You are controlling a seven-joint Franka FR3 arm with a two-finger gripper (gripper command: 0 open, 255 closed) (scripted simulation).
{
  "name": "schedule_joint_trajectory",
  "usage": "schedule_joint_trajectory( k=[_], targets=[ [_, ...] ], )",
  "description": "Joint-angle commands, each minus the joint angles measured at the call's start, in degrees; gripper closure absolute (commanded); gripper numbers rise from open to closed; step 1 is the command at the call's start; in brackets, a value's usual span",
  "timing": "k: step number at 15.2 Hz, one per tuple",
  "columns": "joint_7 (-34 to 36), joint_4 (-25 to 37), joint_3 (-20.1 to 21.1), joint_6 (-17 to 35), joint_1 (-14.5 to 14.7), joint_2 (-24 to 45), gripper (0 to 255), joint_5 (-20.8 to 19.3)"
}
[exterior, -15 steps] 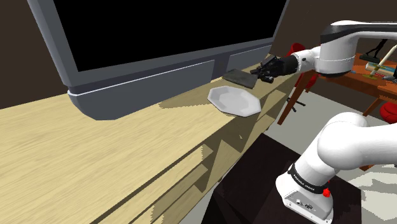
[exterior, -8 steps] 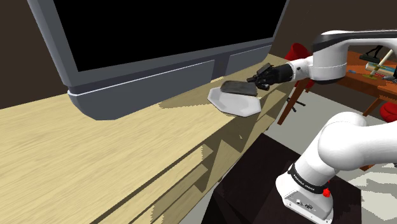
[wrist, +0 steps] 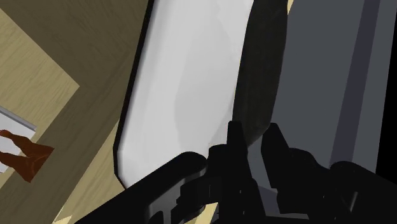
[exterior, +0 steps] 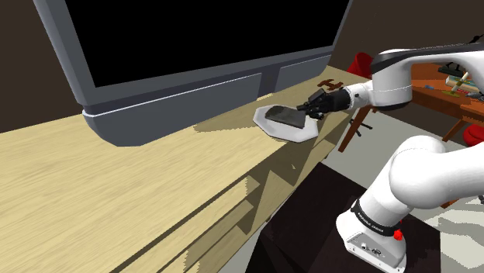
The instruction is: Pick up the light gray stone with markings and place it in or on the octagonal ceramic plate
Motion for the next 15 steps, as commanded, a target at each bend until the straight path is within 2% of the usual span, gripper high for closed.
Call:
schedule_joint_trajectory(
  k=[1,8,9,14,15],
  targets=[
    [-0.9,-0.4,-0.6,0.3,0.2,0.3,255,0.1],
    [-1.0,-0.4,-0.6,0.3,0.2,0.4,255,0.1],
    [-0.9,-0.4,-0.6,0.3,0.2,0.3,0,0.1],
    [-1.1,-0.4,-0.5,0.2,0.0,0.5,0,0.2],
    [0.0,0.1,-0.9,-2.2,-2.4,-0.2,0,-2.1]
  ],
)
